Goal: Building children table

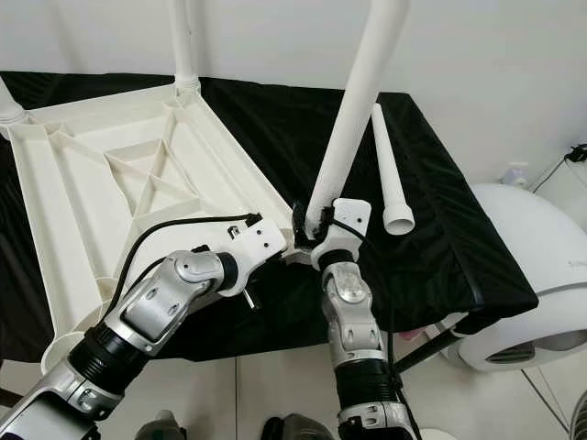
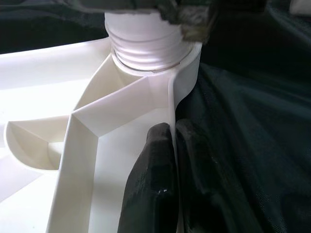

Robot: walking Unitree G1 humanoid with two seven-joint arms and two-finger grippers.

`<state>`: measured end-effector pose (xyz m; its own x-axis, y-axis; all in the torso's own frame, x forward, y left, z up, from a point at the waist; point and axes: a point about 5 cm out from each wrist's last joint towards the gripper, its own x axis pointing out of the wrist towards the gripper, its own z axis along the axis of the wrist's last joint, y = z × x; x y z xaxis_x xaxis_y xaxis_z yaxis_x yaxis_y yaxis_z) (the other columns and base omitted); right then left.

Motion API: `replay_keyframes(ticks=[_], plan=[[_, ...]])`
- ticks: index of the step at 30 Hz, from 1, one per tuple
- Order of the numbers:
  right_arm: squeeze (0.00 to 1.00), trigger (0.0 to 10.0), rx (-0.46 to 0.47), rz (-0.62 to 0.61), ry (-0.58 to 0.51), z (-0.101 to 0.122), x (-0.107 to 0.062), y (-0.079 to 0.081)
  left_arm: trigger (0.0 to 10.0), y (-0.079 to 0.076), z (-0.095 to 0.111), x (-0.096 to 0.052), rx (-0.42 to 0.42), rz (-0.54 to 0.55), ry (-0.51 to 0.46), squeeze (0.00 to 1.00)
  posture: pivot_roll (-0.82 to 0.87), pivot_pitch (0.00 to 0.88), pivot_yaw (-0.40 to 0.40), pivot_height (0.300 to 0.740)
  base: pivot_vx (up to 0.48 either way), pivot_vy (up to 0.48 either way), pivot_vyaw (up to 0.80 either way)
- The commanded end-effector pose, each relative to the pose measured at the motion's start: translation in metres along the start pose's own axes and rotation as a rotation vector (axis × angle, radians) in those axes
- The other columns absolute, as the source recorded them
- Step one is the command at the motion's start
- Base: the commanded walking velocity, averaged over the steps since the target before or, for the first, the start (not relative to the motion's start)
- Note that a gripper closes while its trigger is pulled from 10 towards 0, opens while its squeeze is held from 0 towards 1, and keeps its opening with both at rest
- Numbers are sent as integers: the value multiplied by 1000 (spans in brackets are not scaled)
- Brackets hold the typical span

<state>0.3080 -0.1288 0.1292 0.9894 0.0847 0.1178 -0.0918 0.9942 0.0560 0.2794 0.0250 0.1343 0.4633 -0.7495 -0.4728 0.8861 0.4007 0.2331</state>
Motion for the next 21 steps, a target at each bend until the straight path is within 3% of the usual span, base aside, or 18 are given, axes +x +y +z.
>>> replay_keyframes(ticks=[1,2,7,13,21], plan=[[1000,10000,-6,-5,-7,0,-3,-13,10000,-9,10,2,16,-69,-45,0,35,16,-99,740,0,0,0],[0,10000,-16,19,-5,0,-3,-17,10000,-8,11,2,16,-69,-46,0,34,16,-99,740,0,0,0],[0,10000,-37,119,3,0,0,-25,10000,-8,11,3,17,-67,-46,0,33,17,-99,740,0,0,0],[0,10000,-83,395,31,3,4,-37,10000,-8,12,3,15,-67,-47,0,36,18,-100,740,0,0,0],[0,10000,-102,610,86,6,4,-55,10000,-7,11,2,15,-64,-47,0,39,16,-97,740,0,0,0]])
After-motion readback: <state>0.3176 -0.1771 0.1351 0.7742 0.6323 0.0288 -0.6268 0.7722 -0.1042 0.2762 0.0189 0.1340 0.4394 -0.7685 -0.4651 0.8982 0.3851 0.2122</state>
